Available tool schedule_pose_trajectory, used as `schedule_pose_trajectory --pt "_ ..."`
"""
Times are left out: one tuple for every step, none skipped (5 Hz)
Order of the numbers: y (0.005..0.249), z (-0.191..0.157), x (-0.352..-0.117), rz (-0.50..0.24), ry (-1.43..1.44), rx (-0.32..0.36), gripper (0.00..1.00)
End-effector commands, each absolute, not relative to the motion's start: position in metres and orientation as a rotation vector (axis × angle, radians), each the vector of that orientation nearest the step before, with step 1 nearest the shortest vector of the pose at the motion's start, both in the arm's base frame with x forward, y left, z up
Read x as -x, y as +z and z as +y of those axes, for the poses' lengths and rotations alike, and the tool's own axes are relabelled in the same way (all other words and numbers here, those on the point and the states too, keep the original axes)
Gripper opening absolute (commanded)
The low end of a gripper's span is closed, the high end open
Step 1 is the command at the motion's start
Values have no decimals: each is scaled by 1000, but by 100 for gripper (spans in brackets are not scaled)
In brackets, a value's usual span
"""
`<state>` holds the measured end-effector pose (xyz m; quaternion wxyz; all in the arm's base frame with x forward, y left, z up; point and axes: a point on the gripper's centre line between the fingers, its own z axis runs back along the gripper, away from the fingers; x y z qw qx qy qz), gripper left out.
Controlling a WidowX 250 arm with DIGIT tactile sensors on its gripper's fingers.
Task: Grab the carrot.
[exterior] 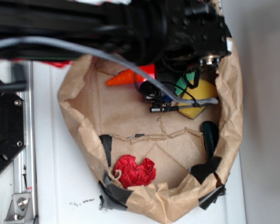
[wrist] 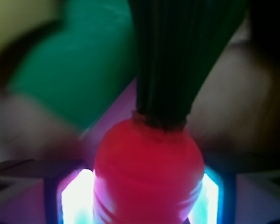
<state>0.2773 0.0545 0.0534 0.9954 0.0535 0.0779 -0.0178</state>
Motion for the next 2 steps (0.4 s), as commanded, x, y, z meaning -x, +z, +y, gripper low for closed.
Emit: schedule_pose_trajectory --pt "171 0 -263 -11 -116 -135 0" --pt "205 -2 -256 -48 -114 -133 0"
